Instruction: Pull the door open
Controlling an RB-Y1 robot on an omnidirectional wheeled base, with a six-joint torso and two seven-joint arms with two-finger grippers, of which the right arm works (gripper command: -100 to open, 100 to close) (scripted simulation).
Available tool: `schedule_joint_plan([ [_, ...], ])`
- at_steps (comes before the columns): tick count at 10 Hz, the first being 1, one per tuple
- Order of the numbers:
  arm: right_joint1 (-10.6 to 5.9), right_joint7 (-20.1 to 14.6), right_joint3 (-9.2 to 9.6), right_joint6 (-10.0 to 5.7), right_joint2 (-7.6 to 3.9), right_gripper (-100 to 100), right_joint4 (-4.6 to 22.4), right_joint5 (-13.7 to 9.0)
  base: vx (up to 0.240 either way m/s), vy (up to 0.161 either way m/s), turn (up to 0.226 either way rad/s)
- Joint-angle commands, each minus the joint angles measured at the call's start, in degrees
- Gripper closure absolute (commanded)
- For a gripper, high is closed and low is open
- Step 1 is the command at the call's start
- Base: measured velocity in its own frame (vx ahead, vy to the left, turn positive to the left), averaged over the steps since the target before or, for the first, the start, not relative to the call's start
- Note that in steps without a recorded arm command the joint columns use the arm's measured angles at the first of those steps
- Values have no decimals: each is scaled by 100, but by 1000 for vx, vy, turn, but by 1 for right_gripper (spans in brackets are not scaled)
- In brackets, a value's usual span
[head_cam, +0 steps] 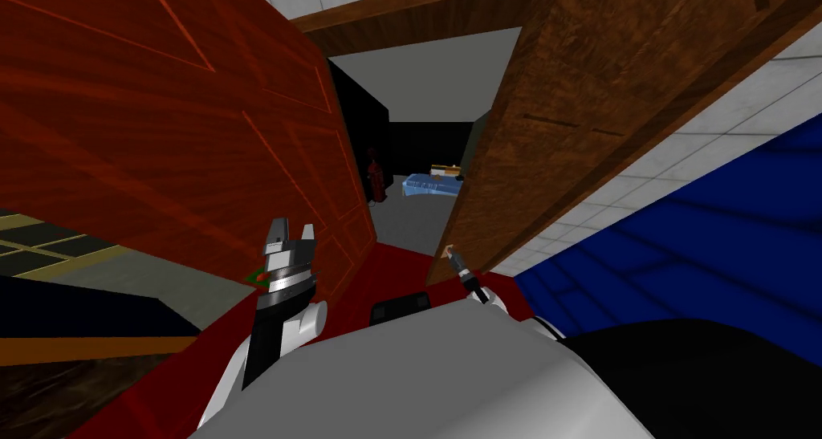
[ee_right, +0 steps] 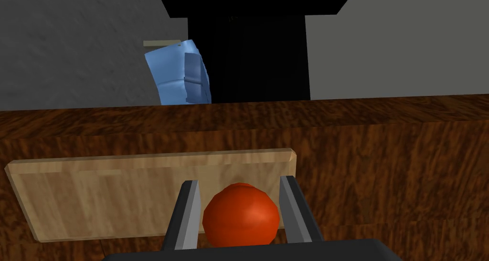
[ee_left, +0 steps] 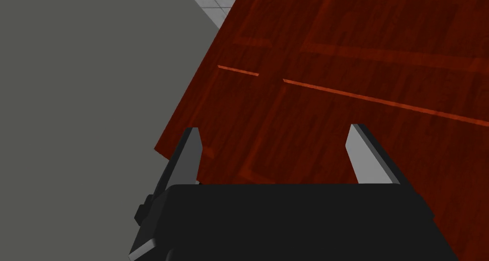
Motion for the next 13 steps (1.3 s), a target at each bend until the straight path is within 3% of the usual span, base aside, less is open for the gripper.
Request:
schedule_joint_plan([
  [1, -93, 100, 22, 164, 43, 100, -15, -102, -213, -102, 206],
  [7, -512, 379, 117, 592, 188, 100, 90, -422, -219, -95, 166],
  [8, -444, 346, 126, 598, 186, 100, -8, -386, -93, -36, 47],
  [13, -40, -42, 365, 22, -179, 100, -33, -212, -188, -56, 109],
])
